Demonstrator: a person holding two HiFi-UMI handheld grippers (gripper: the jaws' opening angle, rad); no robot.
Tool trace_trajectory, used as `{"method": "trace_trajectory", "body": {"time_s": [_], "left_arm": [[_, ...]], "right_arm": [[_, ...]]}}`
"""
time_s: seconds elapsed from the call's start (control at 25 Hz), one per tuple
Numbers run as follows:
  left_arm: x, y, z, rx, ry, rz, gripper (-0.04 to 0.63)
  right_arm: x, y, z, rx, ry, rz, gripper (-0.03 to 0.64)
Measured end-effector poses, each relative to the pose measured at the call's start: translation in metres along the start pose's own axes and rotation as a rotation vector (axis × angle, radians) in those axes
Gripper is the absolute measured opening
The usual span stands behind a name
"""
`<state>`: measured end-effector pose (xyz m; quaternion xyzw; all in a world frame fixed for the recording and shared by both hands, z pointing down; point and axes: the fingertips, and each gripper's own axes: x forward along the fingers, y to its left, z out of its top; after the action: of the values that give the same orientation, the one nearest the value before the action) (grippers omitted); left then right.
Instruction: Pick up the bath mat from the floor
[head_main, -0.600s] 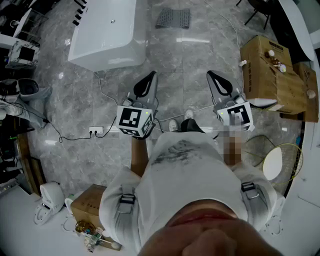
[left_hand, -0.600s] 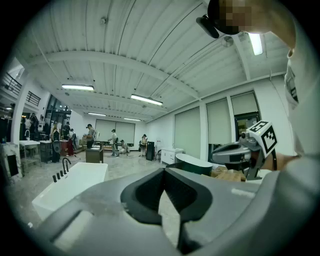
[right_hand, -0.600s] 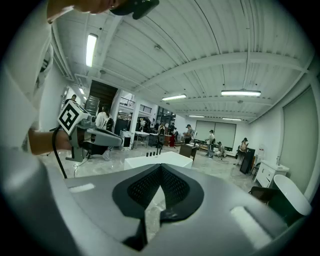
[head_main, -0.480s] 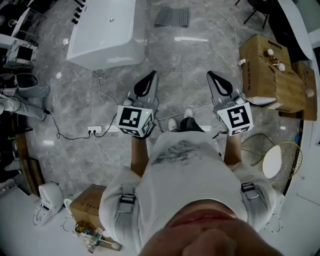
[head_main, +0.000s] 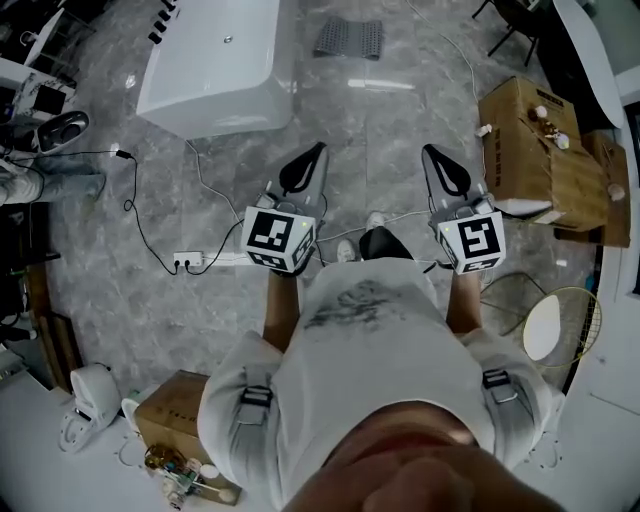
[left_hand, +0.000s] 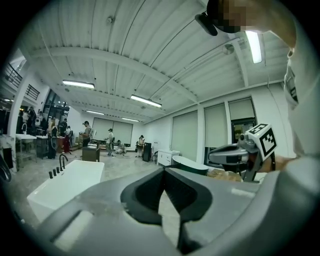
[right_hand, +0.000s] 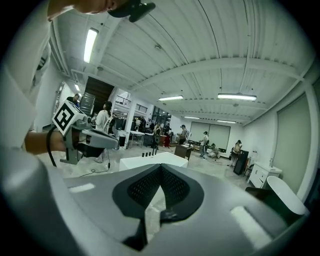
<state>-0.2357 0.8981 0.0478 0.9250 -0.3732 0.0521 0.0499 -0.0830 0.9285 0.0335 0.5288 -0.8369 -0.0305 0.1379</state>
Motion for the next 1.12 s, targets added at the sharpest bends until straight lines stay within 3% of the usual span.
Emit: {"method": "trace_trajectory", "body": {"time_s": [0.28, 1.12], "left_arm": [[0.026, 0.024, -0.004, -0.013, 0.02, 0.027, 0.003], [0.18, 0.092, 0.025, -0.001, 0.046, 0.127, 0.003]], "right_arm": [[0.034, -0.026, -0.011, 0.009, 0.021, -0.013, 0.002], [0.164, -0.155, -0.024, 0.026, 0.026, 0.12, 0.002]]}}
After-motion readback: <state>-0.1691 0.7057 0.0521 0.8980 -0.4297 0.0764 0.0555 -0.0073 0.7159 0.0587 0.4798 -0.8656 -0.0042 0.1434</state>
